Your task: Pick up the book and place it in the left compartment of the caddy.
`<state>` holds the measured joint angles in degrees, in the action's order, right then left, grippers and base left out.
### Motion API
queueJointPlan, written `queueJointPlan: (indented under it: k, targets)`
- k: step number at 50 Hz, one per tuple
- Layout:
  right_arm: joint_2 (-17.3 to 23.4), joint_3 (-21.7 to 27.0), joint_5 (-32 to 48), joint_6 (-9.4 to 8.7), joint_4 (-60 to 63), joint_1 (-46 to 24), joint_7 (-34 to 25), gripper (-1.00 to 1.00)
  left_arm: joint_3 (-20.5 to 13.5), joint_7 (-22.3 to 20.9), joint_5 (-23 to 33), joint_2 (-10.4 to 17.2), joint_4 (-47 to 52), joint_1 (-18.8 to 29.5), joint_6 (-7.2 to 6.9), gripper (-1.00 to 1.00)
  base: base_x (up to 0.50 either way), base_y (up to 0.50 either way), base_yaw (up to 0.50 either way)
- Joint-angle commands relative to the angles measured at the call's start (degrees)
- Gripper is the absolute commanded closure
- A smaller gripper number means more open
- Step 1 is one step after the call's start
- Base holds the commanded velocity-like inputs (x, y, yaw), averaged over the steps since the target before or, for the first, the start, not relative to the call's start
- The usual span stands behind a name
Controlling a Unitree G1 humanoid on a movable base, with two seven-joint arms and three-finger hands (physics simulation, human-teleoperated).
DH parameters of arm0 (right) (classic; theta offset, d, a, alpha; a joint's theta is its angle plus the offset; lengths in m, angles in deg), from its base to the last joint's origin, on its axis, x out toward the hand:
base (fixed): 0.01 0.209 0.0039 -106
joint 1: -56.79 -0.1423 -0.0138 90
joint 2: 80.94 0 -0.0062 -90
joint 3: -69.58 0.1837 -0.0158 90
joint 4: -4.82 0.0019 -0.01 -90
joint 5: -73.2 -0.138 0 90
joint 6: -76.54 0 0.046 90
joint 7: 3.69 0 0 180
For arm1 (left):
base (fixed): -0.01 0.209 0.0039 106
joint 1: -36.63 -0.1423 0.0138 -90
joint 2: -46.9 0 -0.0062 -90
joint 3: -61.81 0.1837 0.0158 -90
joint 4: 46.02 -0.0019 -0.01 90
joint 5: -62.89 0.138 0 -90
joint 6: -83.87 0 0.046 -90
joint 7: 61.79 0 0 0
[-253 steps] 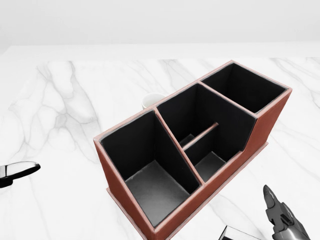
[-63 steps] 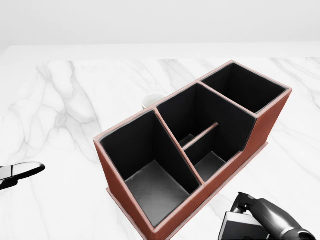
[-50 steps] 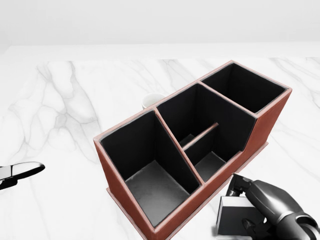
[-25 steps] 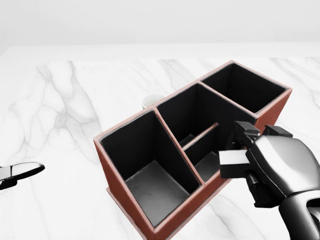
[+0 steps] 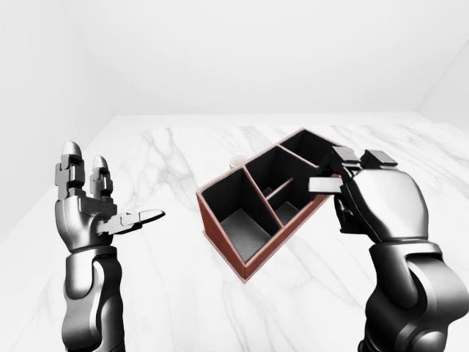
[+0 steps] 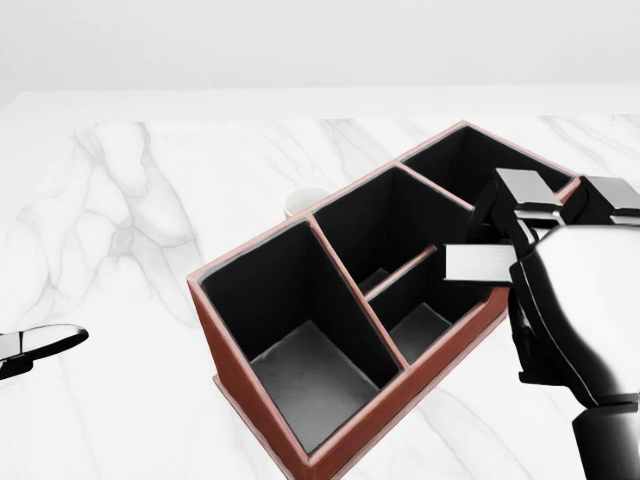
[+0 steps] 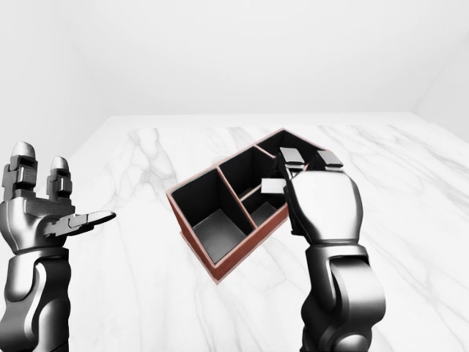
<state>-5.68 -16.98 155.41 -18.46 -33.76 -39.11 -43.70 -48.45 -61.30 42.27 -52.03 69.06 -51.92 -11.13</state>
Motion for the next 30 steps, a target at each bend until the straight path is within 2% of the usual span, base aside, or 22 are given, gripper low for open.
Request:
queueJointPlan:
  k: [1,15,30]
  targets:
    - [-3.17,-2.61,3.63,0.00,5.01,-2.11,0.01,1.00,-0.11,0.03,-0.12,0.07,-0.08,0.08,0.00,-1.00,0.00,0.00,0.00]
    - [-5.45,-5.08,6.67,0.00,6.41,-4.87,0.01,1.00,-0.10,0.03,-0.15,0.12,-0.15,0.11,0.00,-1.00,0.00,0.00,0.00]
    - [-8.48,-10.38,7.35,0.00,5.65,-3.00,0.01,1.00,-0.18,0.08,-0.22,0.11,0.28,0.04,0.00,-1.00,0.00,0.00,0.00]
